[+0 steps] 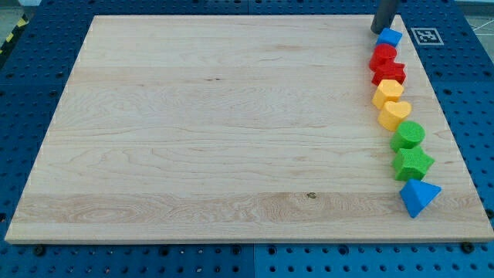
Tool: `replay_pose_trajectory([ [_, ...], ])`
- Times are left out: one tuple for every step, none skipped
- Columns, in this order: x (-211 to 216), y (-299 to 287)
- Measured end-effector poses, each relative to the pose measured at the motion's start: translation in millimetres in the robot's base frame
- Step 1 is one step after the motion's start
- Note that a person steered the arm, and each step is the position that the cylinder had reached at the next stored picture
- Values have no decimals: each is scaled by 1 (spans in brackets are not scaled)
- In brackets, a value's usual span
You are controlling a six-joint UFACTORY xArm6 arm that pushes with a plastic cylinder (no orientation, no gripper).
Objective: Push the blue cube along with red circle a bit down
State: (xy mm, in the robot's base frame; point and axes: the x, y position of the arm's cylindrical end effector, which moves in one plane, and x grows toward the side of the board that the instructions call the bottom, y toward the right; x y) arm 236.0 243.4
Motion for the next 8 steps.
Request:
replay_pose_trajectory([
  [-26,9],
  [-26,10],
  [-20,15],
  [-11,20],
  [-10,20],
  [0,20],
  [24,20],
  [29,20],
])
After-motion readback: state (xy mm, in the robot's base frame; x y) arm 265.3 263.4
